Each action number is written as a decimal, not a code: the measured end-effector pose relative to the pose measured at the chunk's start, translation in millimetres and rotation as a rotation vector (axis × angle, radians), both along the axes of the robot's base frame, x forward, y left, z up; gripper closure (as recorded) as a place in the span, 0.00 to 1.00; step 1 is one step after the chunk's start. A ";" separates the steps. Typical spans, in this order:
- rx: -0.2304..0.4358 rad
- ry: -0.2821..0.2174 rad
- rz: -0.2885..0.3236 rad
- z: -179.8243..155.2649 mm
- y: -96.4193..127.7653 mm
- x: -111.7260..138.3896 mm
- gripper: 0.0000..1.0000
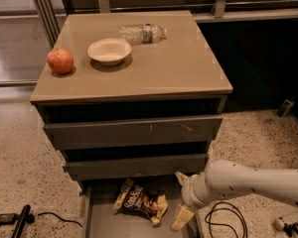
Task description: Pick brown chip bag from bottom drawer and place on counter
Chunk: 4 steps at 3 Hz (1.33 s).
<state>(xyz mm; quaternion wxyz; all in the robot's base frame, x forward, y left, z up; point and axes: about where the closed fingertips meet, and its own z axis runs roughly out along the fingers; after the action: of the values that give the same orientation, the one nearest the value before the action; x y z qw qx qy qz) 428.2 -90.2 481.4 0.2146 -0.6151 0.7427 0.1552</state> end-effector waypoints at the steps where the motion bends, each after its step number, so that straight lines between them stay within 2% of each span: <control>1: 0.033 0.000 -0.020 -30.0 2.0 2.6 0.00; 2: 0.067 0.016 -0.038 -72.6 3.7 13.1 0.00; 3: 0.103 0.074 -0.056 -136.2 20.7 37.4 0.00; 4: 0.103 0.074 -0.056 -136.2 20.8 37.4 0.00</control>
Offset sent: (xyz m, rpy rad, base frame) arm 0.0254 0.0059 -0.1339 0.1180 0.0513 -0.0673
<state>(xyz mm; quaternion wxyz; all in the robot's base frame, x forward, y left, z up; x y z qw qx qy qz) 465.6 -69.4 345.2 0.2227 -0.5762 0.7579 0.2099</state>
